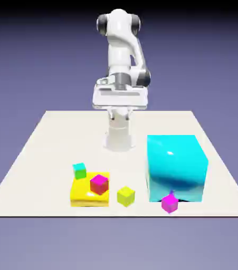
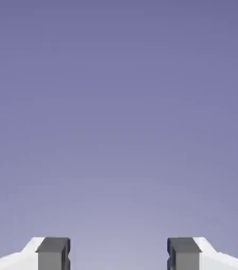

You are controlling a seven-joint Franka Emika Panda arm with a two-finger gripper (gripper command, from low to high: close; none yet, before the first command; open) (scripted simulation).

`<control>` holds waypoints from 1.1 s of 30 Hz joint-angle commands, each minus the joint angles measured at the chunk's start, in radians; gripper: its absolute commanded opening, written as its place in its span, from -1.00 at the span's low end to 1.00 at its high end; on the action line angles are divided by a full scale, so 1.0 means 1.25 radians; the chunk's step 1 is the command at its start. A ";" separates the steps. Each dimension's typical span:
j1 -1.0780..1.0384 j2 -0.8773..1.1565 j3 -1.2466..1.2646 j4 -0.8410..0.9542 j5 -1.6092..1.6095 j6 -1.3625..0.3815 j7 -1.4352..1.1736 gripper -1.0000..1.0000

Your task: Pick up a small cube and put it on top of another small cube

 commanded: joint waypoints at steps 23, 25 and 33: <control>-0.240 0.511 0.252 0.168 -0.293 -0.159 0.800 0.00; -0.261 0.556 0.273 0.183 -0.319 -0.173 0.870 0.00; -0.195 0.715 0.181 0.239 -0.466 -0.116 1.041 0.00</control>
